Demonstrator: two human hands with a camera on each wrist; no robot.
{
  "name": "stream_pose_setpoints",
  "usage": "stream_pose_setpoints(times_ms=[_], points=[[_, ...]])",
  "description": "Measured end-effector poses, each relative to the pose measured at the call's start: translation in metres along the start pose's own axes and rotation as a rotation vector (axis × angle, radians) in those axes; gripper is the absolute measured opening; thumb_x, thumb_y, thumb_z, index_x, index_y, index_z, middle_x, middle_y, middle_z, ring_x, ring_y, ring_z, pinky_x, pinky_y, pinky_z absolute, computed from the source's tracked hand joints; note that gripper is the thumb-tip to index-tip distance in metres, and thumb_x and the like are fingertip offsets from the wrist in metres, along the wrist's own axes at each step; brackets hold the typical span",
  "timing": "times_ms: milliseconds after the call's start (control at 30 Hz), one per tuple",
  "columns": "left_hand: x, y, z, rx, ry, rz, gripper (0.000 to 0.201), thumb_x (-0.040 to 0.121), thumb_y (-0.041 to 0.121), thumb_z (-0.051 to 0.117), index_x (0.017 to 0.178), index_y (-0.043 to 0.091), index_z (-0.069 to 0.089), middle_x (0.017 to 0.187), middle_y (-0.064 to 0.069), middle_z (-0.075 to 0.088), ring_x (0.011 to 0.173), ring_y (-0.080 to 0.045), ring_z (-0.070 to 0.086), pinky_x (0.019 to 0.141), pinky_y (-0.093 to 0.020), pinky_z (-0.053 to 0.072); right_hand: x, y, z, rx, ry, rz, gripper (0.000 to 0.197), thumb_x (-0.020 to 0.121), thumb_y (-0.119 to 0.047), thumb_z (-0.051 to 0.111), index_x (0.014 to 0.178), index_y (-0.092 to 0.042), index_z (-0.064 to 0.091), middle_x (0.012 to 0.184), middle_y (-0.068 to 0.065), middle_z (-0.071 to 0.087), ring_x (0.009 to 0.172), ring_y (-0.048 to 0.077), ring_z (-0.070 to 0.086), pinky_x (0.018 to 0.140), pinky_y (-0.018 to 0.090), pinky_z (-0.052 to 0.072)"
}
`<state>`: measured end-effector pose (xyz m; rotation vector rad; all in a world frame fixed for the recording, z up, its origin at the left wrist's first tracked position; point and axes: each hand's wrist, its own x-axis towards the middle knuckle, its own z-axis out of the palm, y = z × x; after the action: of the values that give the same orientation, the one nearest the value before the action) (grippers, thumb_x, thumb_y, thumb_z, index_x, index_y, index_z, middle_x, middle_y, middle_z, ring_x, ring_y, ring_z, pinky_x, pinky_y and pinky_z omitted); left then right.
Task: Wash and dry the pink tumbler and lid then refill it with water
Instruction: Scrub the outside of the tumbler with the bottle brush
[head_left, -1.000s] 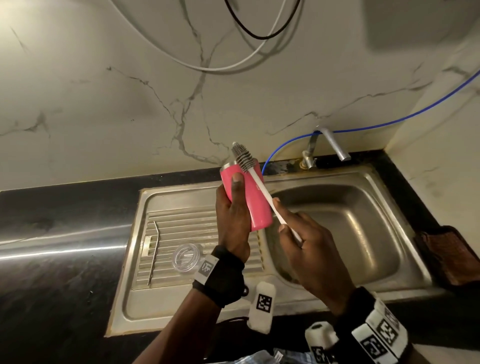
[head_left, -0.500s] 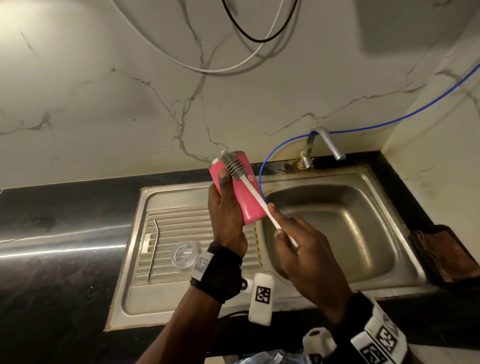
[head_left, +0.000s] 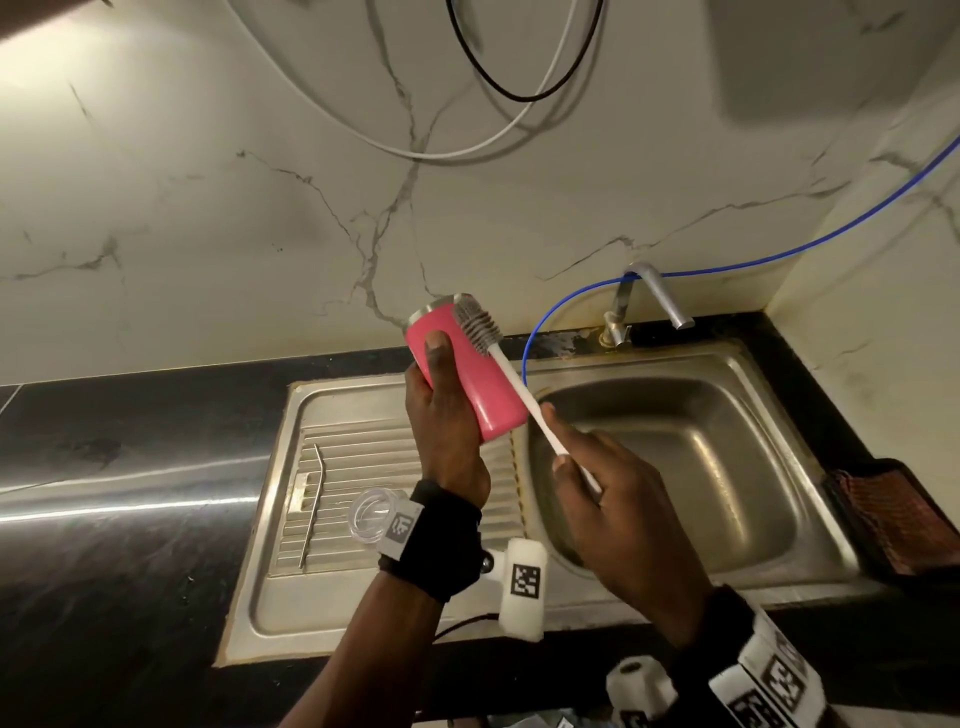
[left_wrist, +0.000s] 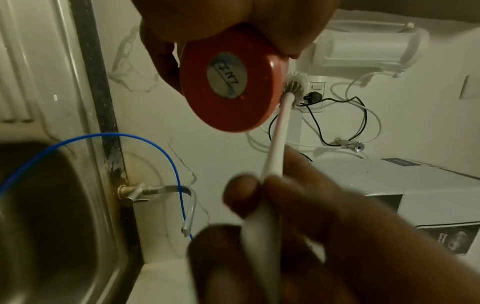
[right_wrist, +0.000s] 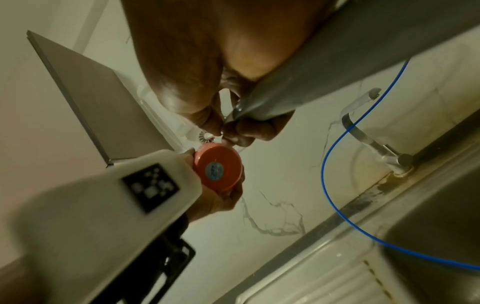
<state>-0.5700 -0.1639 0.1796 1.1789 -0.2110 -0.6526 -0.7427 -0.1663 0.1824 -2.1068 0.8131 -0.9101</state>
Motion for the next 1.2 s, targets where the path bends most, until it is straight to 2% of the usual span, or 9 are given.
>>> stream_pose_setpoints(times_ms=[100,267,400,500,667,767,867,1000,1200], points=[[-0.005,-0.004,0.0,-0.009,-0.036,-0.01,0.046,0.107,0.057,0.053,0.128,0.017,0.06,0.123,-0.017,0.072,0.102,-0.024,0.071,0.085,-0.046,0.063,0.014,0.002,0.0,-0.011,0.022,-0.023,0.049,0.1,-0.004,0.059,0.147,-0.019,0.057,0.104,0.003,0.068,0.094,0.012,0.066,0.082,0.023,0.05],[0.006,0.003,-0.007,-0.039,-0.022,0.007,0.049,0.101,0.065,0.054,0.123,0.021,0.062,0.112,-0.013,0.07,0.1,-0.029,0.068,0.087,-0.051,0.059,-0.014,0.006,-0.006,0.051,-0.025,-0.008,0.053,0.099,-0.012,0.058,0.147,-0.032,0.054,0.1,-0.002,0.066,0.091,0.006,0.064,0.082,0.008,0.043],[0.008,0.009,-0.007,-0.069,-0.013,0.016,0.05,0.098,0.066,0.053,0.124,0.023,0.059,0.11,-0.014,0.07,0.099,-0.031,0.069,0.09,-0.053,0.059,-0.029,0.004,-0.015,0.037,-0.085,0.012,0.058,0.098,-0.019,0.055,0.15,-0.044,0.045,0.094,-0.007,0.062,0.087,0.008,0.063,0.08,0.012,0.043],[-0.001,0.005,-0.001,-0.058,-0.058,0.023,0.054,0.097,0.065,0.053,0.128,0.021,0.06,0.121,-0.021,0.07,0.105,-0.031,0.069,0.093,-0.055,0.06,-0.01,0.0,-0.013,0.018,-0.027,-0.004,0.054,0.099,-0.015,0.054,0.149,-0.036,0.05,0.099,-0.01,0.063,0.09,0.007,0.064,0.082,0.015,0.046],[-0.016,-0.003,0.005,-0.102,-0.16,-0.012,0.054,0.101,0.062,0.054,0.135,0.021,0.061,0.122,-0.015,0.071,0.104,-0.026,0.07,0.084,-0.045,0.063,0.02,-0.002,-0.01,0.031,0.021,-0.025,0.048,0.104,-0.009,0.054,0.15,-0.021,0.052,0.119,0.008,0.069,0.109,0.02,0.066,0.092,0.037,0.054],[-0.009,0.006,0.002,-0.135,-0.12,-0.007,0.053,0.102,0.063,0.056,0.134,0.02,0.061,0.121,-0.016,0.071,0.103,-0.026,0.07,0.08,-0.042,0.063,0.009,-0.002,-0.011,0.037,-0.002,-0.036,0.05,0.103,-0.012,0.055,0.15,-0.028,0.052,0.12,0.001,0.069,0.11,0.015,0.067,0.095,0.029,0.052],[0.003,0.018,-0.003,-0.155,-0.052,0.007,0.052,0.1,0.064,0.058,0.13,0.021,0.062,0.133,-0.025,0.069,0.108,-0.031,0.07,0.091,-0.051,0.061,-0.016,0.002,-0.012,0.05,-0.055,-0.041,0.056,0.102,-0.019,0.054,0.151,-0.043,0.043,0.107,-0.01,0.065,0.096,0.008,0.065,0.085,0.016,0.046],[0.01,0.022,-0.011,-0.155,0.012,-0.007,0.045,0.106,0.058,0.053,0.131,0.022,0.059,0.124,-0.018,0.074,0.105,-0.032,0.074,0.093,-0.054,0.061,-0.031,0.007,-0.017,0.025,-0.103,-0.014,0.061,0.103,-0.017,0.056,0.15,-0.052,0.038,0.105,-0.009,0.059,0.089,0.009,0.065,0.078,0.014,0.046],[-0.009,0.01,-0.003,-0.062,-0.044,-0.044,0.054,0.1,0.063,0.061,0.132,0.02,0.055,0.12,-0.008,0.075,0.11,-0.03,0.074,0.1,-0.059,0.06,-0.005,-0.001,-0.008,-0.034,-0.017,-0.085,0.054,0.099,-0.016,0.054,0.151,-0.03,0.05,0.092,-0.013,0.055,0.083,0.005,0.06,0.076,0.004,0.038]])
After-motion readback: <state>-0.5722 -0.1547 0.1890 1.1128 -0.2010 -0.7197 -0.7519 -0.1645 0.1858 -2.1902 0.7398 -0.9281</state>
